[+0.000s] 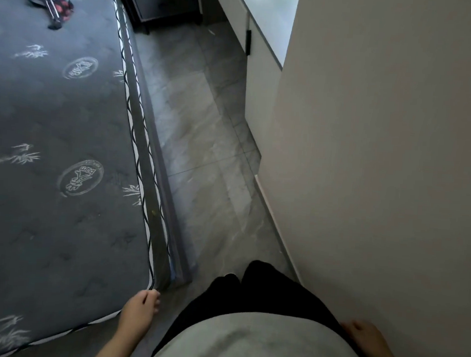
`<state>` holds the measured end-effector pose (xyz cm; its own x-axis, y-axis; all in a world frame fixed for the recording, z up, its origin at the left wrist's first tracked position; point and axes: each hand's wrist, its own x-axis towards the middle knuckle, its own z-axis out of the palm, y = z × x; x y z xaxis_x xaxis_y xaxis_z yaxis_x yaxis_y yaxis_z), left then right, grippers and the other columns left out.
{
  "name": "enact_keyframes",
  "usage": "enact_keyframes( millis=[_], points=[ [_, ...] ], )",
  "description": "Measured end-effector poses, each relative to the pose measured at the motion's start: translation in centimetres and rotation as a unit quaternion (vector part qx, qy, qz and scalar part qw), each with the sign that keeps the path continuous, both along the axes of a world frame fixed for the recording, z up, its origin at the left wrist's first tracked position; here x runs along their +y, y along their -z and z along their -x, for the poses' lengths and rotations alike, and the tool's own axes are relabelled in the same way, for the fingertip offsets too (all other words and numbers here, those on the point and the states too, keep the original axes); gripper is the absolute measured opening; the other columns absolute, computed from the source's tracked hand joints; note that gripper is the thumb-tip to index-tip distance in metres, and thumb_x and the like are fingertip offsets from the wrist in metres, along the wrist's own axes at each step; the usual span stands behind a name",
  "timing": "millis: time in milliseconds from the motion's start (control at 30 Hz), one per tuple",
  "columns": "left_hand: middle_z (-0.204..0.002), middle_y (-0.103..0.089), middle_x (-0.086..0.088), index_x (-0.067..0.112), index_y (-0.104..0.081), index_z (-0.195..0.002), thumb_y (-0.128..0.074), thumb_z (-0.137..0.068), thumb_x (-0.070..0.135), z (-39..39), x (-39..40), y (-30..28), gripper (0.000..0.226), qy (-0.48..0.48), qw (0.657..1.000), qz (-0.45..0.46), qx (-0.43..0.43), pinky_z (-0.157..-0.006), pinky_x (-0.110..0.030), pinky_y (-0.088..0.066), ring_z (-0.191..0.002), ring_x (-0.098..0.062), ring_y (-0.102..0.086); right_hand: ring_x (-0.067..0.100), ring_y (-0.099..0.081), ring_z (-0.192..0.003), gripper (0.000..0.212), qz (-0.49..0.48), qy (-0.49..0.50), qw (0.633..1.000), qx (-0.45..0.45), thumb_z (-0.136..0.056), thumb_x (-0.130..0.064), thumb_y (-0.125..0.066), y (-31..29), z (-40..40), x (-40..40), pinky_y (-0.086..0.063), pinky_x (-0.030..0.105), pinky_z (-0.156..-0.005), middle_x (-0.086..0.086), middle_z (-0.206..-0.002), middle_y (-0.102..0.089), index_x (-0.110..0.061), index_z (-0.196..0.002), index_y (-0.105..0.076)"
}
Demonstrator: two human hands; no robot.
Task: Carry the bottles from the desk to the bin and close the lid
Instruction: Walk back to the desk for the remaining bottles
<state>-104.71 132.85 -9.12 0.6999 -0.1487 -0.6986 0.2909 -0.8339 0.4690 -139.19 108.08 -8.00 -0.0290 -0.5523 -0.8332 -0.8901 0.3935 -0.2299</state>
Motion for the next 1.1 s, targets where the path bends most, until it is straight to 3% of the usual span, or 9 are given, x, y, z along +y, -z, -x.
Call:
enact_keyframes(
  millis=[200,267,333,433,500,633,767,1000,1100],
  points=[
    [-0.069,-0.059,-0.012,0.006,-0.061,-0.073,-0.047,-0.093,0.010,-4.1,-5.4,1.3,0.025,-0.017,1.000,0.008,0.007,-0.061,-0.033,-0.036,-0.055,-0.022,-0.050,0.008,-0.046,-0.048,0.053,0.019,-0.008,1.000,-0.003,-0.090,-0.001,-0.054,0.6,-5.3,-7.1,-0.035,0.016,-0.046,-0.006,-0.040,-0.049,-0.015,-0.039,-0.047],
    [-0.069,-0.059,-0.011,0.004,-0.062,-0.076,-0.047,-0.093,0.011,-4.8,-6.7,1.5,0.023,-0.038,0.999,0.001,0.004,-0.060,-0.032,-0.036,-0.055,-0.022,-0.049,0.014,-0.049,-0.051,0.044,0.022,-0.004,1.000,-0.021,-0.092,0.001,-0.050,0.9,-7.8,-10.1,-0.039,0.021,-0.050,0.003,-0.048,-0.055,-0.009,-0.048,-0.052],
    [-0.072,-0.060,-0.012,0.003,-0.064,-0.081,-0.047,-0.093,0.012,-5.0,-7.6,1.5,0.022,-0.059,0.998,-0.002,0.005,-0.061,-0.031,-0.038,-0.057,-0.023,-0.050,0.023,-0.054,-0.062,0.030,0.012,-0.006,0.999,-0.053,-0.094,-0.001,-0.046,0.7,-11.1,-12.8,-0.041,0.028,-0.061,0.018,-0.072,-0.062,-0.001,-0.066,-0.058],
    [-0.072,-0.061,-0.016,0.000,-0.065,-0.081,-0.049,-0.092,0.009,-5.4,-7.9,1.3,0.021,-0.104,0.995,-0.008,0.001,-0.059,-0.031,-0.037,-0.056,-0.023,-0.048,0.027,-0.059,-0.074,0.023,0.027,-0.049,0.995,-0.084,-0.095,-0.004,-0.044,0.8,-16.4,-16.0,-0.040,0.027,-0.062,0.020,-0.087,-0.062,0.006,-0.093,-0.064],
    [-0.071,-0.062,-0.017,-0.001,-0.066,-0.080,-0.051,-0.090,0.008,-6.2,-7.6,1.2,0.021,-0.125,0.992,-0.024,-0.003,-0.057,-0.030,-0.037,-0.056,-0.023,-0.049,0.024,-0.057,-0.071,0.023,0.028,-0.066,0.993,-0.098,-0.096,-0.003,-0.043,0.7,-20.0,-17.5,-0.040,0.024,-0.060,0.018,-0.088,-0.062,0.007,-0.099,-0.063],
    [-0.066,-0.060,-0.018,-0.004,-0.065,-0.075,-0.052,-0.090,0.008,-9.6,-7.3,1.6,0.024,-0.171,0.984,-0.042,0.011,-0.051,-0.028,-0.038,-0.056,-0.024,-0.049,0.022,-0.058,-0.068,0.017,0.018,-0.102,0.988,-0.115,-0.095,-0.006,-0.045,0.9,-26.5,-19.7,-0.040,0.024,-0.061,0.015,-0.084,-0.062,-0.004,-0.091,-0.061],
    [-0.072,-0.063,-0.020,-0.007,-0.066,-0.079,-0.052,-0.091,0.008,-15.8,-8.4,2.6,0.024,-0.189,0.981,-0.051,0.013,-0.069,-0.036,-0.046,-0.061,-0.027,-0.052,0.022,-0.057,-0.065,0.022,0.005,-0.096,0.989,-0.113,-0.095,-0.005,-0.044,2.0,-31.1,-21.0,-0.039,0.025,-0.060,0.011,-0.077,-0.060,-0.007,-0.080,-0.060],
    [-0.074,-0.062,-0.013,0.000,-0.065,-0.086,-0.047,-0.094,0.011,-28.8,-13.1,2.6,0.022,-0.112,0.994,-0.010,0.006,-0.063,-0.032,-0.039,-0.060,-0.024,-0.053,0.020,-0.048,-0.055,0.033,0.006,-0.053,0.998,-0.031,-0.092,-0.002,-0.050,1.9,-35.0,-21.4,-0.031,0.026,-0.051,0.011,-0.058,-0.055,0.001,-0.062,-0.062],
    [-0.076,-0.063,-0.010,0.006,-0.062,-0.083,-0.045,-0.095,0.011,-33.7,-16.0,1.6,0.022,-0.069,0.998,-0.001,-0.006,-0.063,-0.032,-0.040,-0.063,-0.023,-0.055,0.021,-0.053,-0.069,0.026,0.027,-0.066,0.997,0.001,-0.090,-0.007,-0.056,1.1,-37.1,-22.0,-0.033,0.030,-0.060,0.016,-0.072,-0.063,0.003,-0.069,-0.067]
  ],
)
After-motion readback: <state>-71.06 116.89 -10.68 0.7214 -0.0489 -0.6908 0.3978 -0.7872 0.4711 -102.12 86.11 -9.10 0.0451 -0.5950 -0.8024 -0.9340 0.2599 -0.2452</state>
